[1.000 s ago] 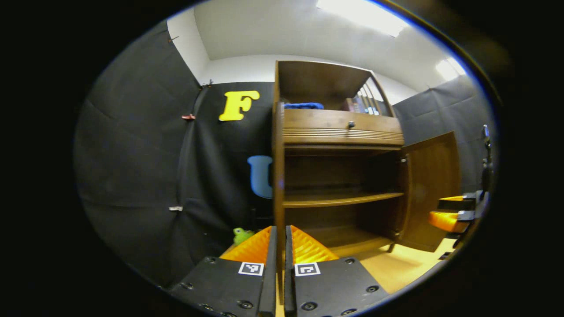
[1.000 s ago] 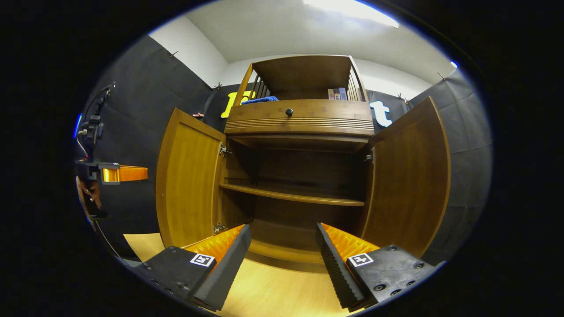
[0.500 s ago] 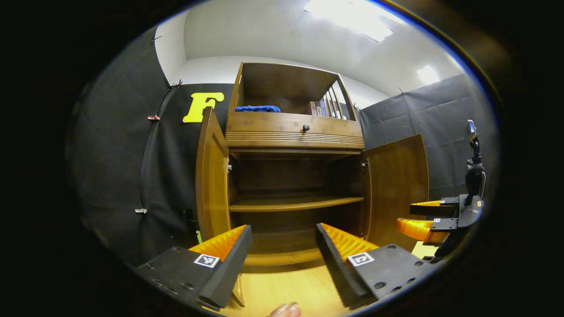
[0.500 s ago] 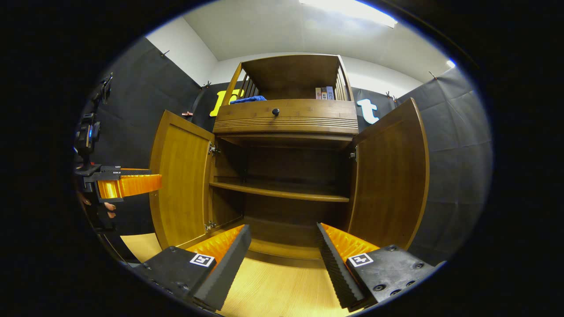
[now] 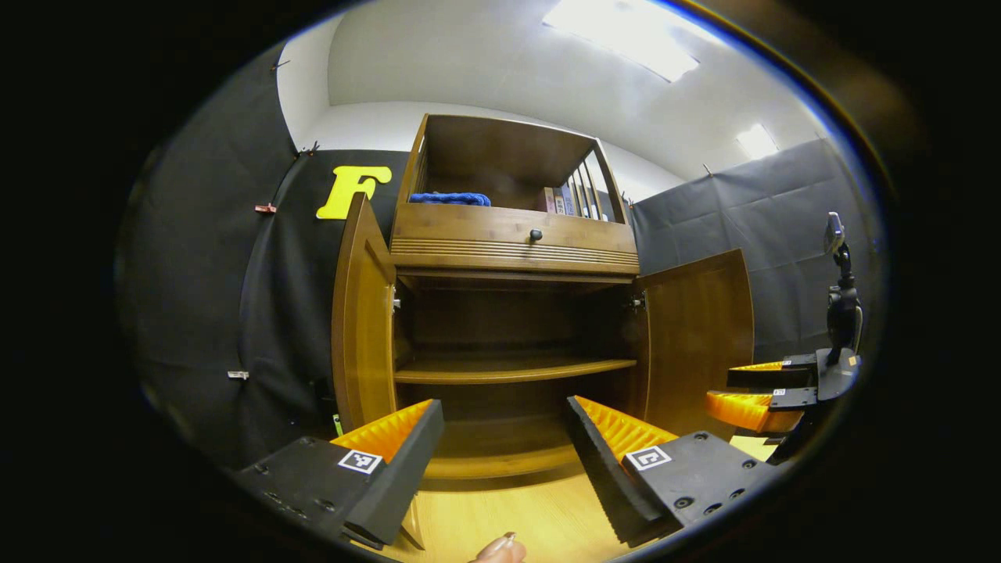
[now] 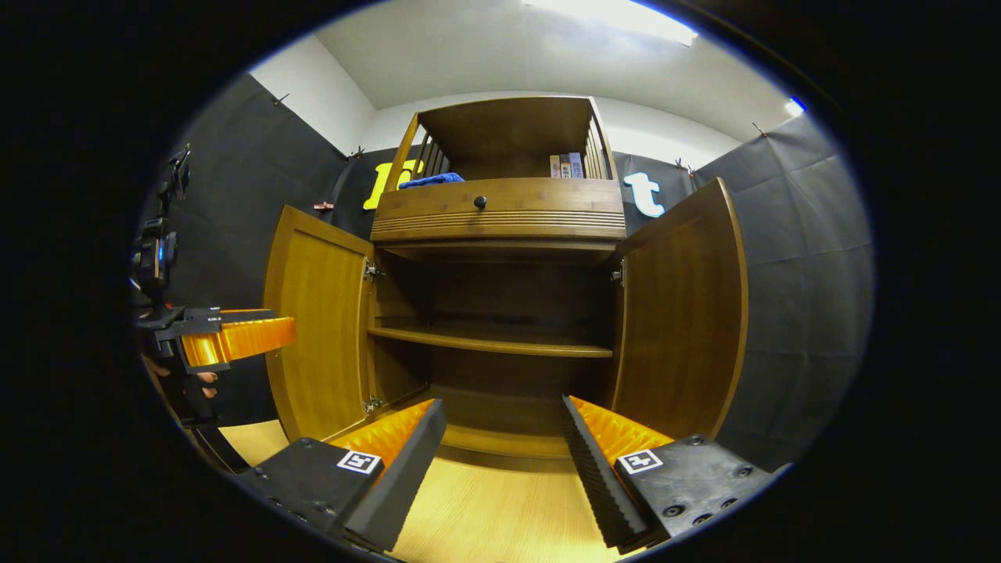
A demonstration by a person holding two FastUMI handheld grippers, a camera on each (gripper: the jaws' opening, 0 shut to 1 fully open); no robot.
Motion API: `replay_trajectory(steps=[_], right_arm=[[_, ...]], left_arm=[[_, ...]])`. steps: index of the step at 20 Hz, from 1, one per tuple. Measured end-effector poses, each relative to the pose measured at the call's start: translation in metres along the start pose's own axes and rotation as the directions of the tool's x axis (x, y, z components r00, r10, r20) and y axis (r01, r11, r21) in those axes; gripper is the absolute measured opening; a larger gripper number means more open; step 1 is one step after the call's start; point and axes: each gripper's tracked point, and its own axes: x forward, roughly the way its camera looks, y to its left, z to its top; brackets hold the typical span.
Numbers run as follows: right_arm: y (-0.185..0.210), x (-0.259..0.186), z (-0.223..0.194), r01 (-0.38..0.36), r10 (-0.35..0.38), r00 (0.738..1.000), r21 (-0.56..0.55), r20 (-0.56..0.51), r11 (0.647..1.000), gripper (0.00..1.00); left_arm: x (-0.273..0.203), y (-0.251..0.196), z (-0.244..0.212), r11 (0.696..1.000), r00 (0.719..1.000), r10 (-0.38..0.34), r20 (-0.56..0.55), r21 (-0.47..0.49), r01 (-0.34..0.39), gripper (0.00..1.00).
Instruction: Open the right door of the double-door shoe cabinet with the right hand, and open the left door with the left hand.
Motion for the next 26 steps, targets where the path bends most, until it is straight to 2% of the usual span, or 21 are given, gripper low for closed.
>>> replay_trajectory(steps=[3, 6, 8, 10, 17, 18, 19, 23, 25, 26], right_arm=[[0.005, -0.003, 0.004, -0.007, 0.007, 1.000, -0.004, 0.002, 1.000, 0.93], [0.003, -0.006, 0.011, 0.005, -0.004, 1.000, -0.018, 0.021, 1.000, 0.93], [0.002, -0.009, 0.013, 0.010, -0.010, 0.999, -0.015, 0.031, 1.000, 0.93], [0.002, -0.011, 0.014, 0.009, -0.008, 1.000, -0.014, 0.029, 1.000, 0.94], [-0.005, -0.011, 0.013, 0.013, -0.012, 1.000, -0.031, 0.020, 0.999, 0.93], [-0.006, -0.011, 0.013, 0.015, -0.014, 1.000, -0.030, 0.021, 0.999, 0.92], [-0.007, -0.010, 0.013, 0.016, -0.015, 1.000, -0.029, 0.021, 0.999, 0.92], [-0.008, -0.006, 0.011, 0.014, -0.013, 1.000, -0.023, 0.018, 1.000, 0.93], [-0.007, -0.006, 0.010, 0.008, -0.007, 1.000, -0.016, 0.017, 1.000, 0.94], [-0.004, -0.006, 0.010, 0.004, -0.004, 1.000, -0.015, 0.015, 1.000, 0.92]], left_arm=[[0.003, -0.006, -0.002, 1.000, 1.000, -0.028, -0.005, -0.008, 0.028, 0.94], [0.003, -0.013, 0.001, 0.999, 0.999, -0.049, 0.007, 0.001, 0.049, 1.00], [0.002, -0.018, 0.000, 0.998, 0.998, -0.067, 0.004, 0.015, 0.067, 0.97], [0.002, -0.020, 0.001, 0.997, 0.997, -0.071, 0.008, 0.025, 0.071, 1.00], [0.009, -0.024, 0.000, 0.998, 0.998, -0.066, 0.004, 0.025, 0.066, 0.97], [0.009, -0.024, 0.000, 0.998, 0.998, -0.064, 0.004, 0.025, 0.064, 1.00], [0.010, -0.025, -0.001, 0.998, 0.998, -0.064, 0.002, 0.025, 0.064, 0.97], [0.014, -0.029, -0.003, 0.997, 0.997, -0.075, -0.010, 0.036, 0.075, 1.00], [0.016, -0.030, -0.005, 0.996, 0.997, -0.078, -0.013, 0.041, 0.078, 0.97], [0.017, -0.031, -0.005, 0.996, 0.997, -0.081, -0.013, 0.039, 0.081, 1.00]])
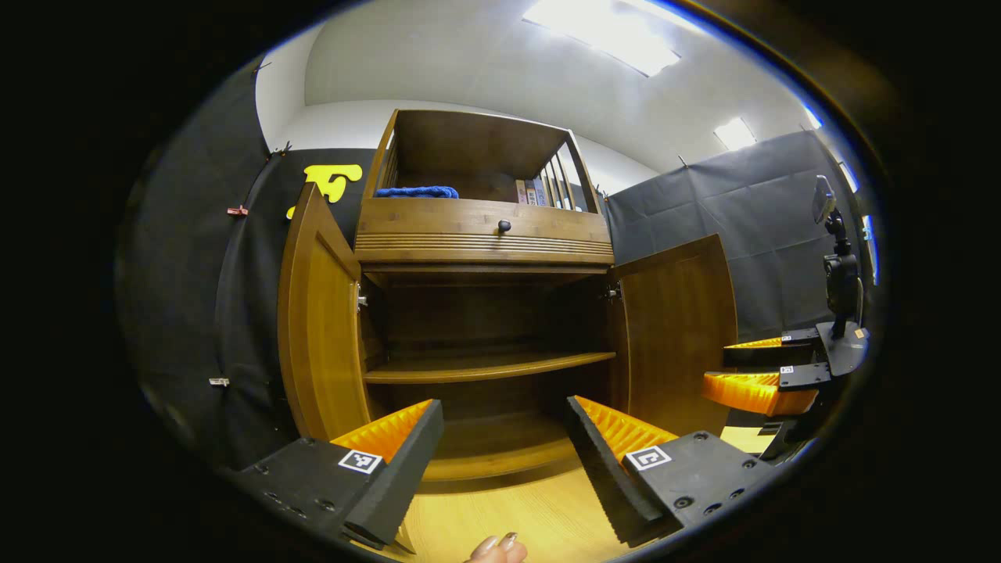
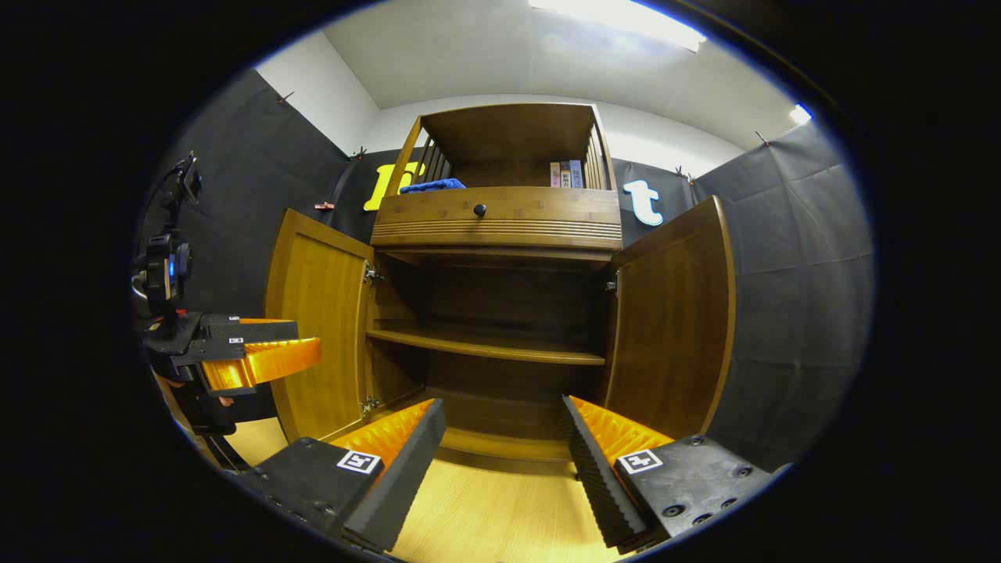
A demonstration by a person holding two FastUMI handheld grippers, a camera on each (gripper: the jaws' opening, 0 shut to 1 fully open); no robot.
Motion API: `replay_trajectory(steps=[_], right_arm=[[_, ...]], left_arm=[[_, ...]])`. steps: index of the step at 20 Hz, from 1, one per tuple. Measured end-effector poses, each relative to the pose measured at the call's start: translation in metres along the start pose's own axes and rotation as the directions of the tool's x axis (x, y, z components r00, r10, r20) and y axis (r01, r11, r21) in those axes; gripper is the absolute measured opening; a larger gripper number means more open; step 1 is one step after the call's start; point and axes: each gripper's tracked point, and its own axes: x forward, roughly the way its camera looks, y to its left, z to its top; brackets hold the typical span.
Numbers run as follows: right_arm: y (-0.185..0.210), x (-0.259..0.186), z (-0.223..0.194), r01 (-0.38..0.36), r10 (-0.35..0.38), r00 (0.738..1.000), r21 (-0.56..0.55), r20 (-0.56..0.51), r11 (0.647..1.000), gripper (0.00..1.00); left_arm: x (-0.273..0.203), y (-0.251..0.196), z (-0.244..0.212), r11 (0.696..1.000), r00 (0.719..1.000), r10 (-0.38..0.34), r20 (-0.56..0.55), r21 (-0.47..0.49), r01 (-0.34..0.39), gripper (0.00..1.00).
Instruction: Open the right door of the double-door shoe cabinet with the right hand, and open the left door with the left hand.
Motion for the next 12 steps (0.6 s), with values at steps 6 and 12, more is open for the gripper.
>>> replay_trajectory(steps=[6, 12], right_arm=[[-0.0016, 0.0025, -0.0012, 0.007, -0.007, 1.000, -0.018, 0.003, 1.000, 0.94], [0.0029, 0.0067, -0.0089, -0.009, 0.009, 1.000, -0.015, -0.018, 1.000, 0.93]], left_arm=[[0.0026, -0.0022, 0.0012, 1.000, 1.000, -0.011, 0.009, 0.001, 0.011, 0.97], [0.0064, 0.0016, -0.0017, 1.000, 1.000, -0.007, 0.005, -0.006, 0.007, 0.97]])
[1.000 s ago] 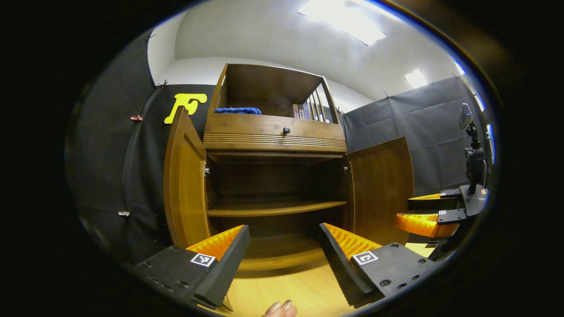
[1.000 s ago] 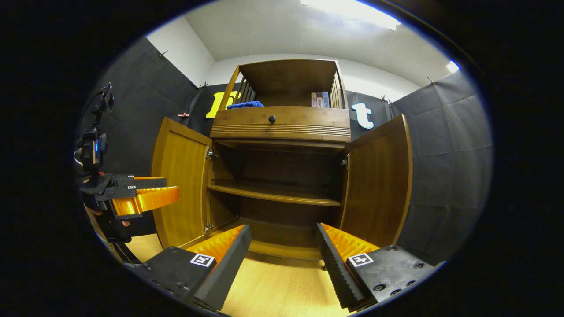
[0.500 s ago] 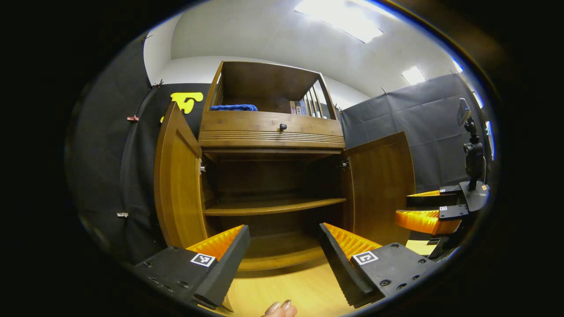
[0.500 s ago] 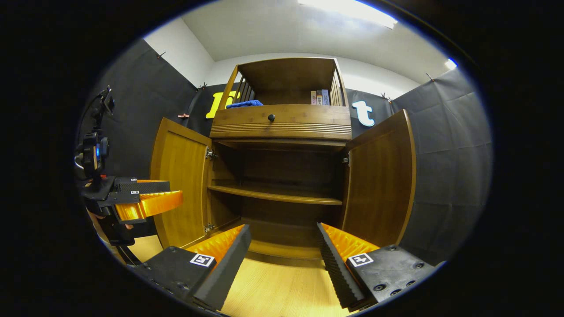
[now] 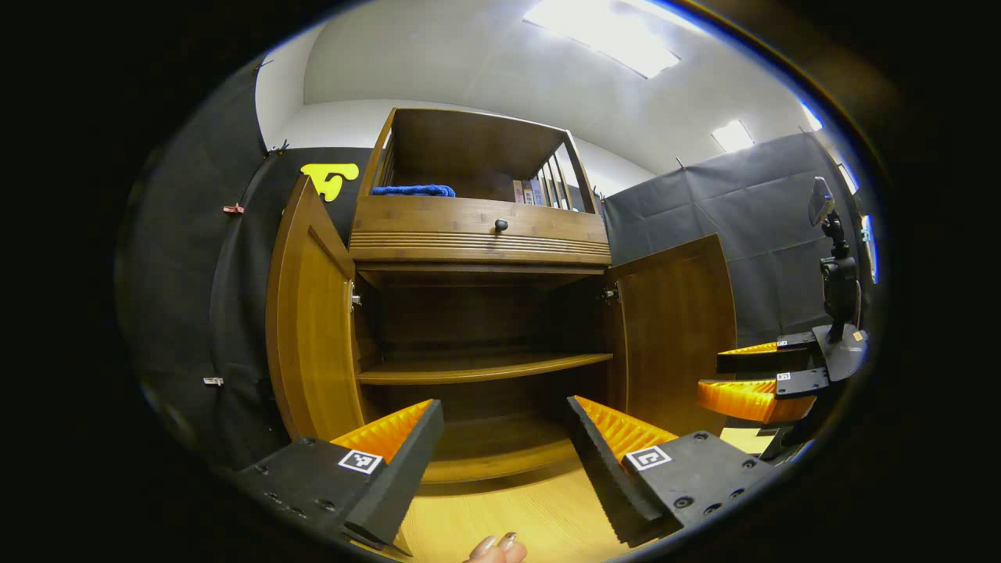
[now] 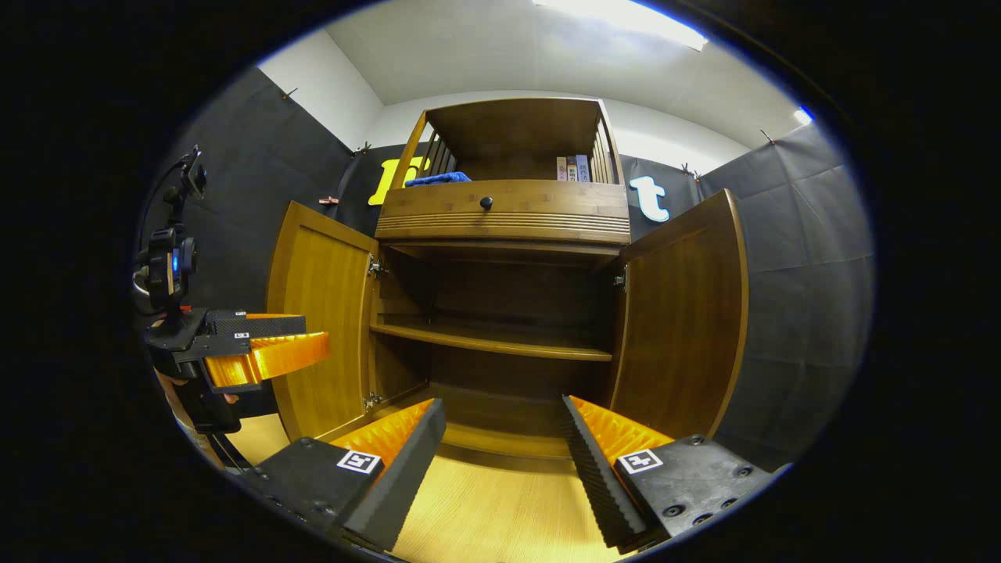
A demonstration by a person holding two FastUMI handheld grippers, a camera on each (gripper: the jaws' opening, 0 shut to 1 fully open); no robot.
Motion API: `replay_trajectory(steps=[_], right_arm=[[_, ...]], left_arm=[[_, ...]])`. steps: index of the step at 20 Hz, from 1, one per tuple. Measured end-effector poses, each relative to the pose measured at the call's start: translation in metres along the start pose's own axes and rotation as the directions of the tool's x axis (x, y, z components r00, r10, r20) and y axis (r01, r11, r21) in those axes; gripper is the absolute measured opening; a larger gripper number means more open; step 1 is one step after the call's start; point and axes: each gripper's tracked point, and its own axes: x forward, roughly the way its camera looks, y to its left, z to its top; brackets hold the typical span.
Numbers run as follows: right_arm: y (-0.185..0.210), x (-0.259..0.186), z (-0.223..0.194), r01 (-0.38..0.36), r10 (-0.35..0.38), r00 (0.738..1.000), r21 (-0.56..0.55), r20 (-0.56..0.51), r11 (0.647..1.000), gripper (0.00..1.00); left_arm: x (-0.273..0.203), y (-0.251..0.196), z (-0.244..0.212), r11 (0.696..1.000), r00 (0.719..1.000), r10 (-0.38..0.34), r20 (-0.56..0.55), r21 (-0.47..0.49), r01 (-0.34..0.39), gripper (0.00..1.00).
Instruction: Open the right door of the double-door shoe cabinet with the right hand, and open the left door with the left hand.
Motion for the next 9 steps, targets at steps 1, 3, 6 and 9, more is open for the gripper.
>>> replay_trajectory(steps=[1, 3, 6, 9], right_arm=[[0.0001, 0.0012, -0.0010, 0.000, 0.000, 1.000, -0.002, -0.001, 1.000, 0.93], [0.0010, 0.0029, -0.0012, -0.005, 0.005, 1.000, -0.001, -0.003, 1.000, 0.94], [0.0018, 0.0042, -0.0004, -0.012, 0.012, 1.000, 0.001, 0.003, 1.000, 0.94], [0.0016, 0.0054, 0.0013, -0.014, 0.014, 1.000, -0.007, 0.007, 1.000, 0.93]], left_arm=[[0.0009, 0.0005, -0.0013, 1.000, 1.000, 0.001, -0.002, -0.001, -0.001, 0.94], [0.0025, 0.0006, -0.0020, 1.000, 1.000, 0.002, -0.006, -0.004, -0.002, 0.94], [0.0033, -0.0001, -0.0007, 1.000, 1.000, 0.000, -0.010, -0.002, 0.000, 0.97], [0.0048, -0.0003, -0.0001, 1.000, 1.000, 0.000, -0.008, -0.002, 0.000, 0.97]])
